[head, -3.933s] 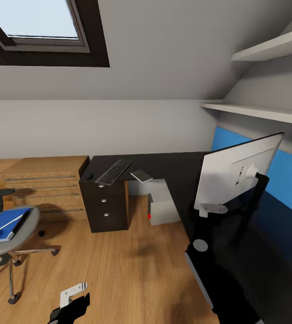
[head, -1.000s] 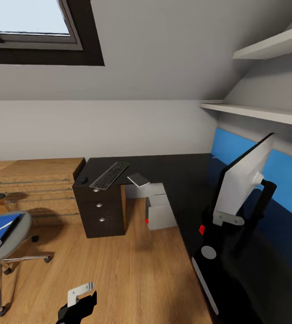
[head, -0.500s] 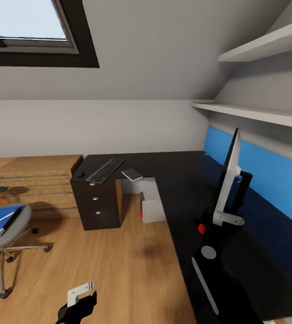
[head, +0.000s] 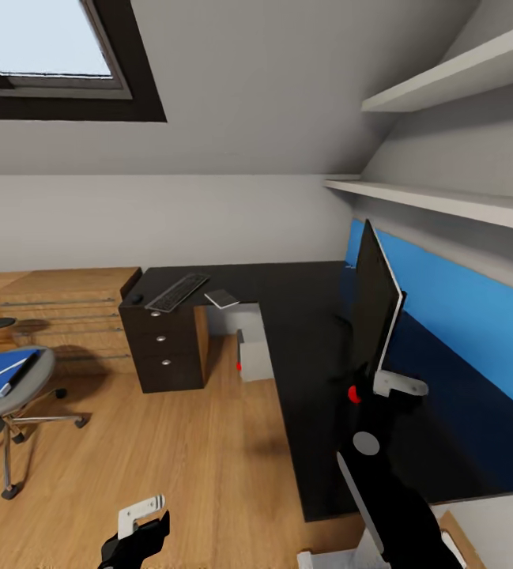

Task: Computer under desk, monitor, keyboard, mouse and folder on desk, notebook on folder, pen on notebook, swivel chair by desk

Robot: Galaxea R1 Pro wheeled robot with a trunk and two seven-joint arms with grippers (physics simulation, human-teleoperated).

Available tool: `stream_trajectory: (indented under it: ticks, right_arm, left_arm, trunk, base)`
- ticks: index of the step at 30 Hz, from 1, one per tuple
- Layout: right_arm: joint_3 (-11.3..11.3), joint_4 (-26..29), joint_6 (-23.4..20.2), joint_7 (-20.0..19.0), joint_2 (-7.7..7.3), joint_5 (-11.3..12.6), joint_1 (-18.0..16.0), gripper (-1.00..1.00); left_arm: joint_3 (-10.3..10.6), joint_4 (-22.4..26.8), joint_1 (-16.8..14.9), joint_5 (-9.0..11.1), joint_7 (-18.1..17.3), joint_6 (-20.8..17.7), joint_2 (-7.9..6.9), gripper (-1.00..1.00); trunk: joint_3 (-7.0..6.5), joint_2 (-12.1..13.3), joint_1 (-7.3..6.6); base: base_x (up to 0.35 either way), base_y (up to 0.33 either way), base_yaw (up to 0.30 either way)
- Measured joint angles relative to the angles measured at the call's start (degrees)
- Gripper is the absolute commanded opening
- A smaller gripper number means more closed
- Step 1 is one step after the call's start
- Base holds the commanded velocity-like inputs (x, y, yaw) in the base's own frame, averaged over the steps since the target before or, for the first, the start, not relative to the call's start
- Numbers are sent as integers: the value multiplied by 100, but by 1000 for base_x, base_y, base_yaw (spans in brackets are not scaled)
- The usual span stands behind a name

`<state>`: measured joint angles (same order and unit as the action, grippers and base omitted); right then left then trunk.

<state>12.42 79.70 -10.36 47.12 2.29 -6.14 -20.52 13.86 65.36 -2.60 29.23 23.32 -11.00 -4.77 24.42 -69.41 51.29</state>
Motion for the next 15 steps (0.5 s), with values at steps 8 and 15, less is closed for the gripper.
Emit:
stream_trajectory:
  ticks: [8,15]
  right_arm:
    - [6,-4,6,-11,0,12,0,100]
    - [4,2,31,-22,-5,19,0,100]
  left_arm:
    - [1,-1,0,3,1,1,-1,100]
    - [-19,1,0,0,1,-1,-7,100]
  trunk:
    - [0,0,-2]
    - [0,0,-2]
  base:
    - [-96,-247,0]
    - [4,-126,0]
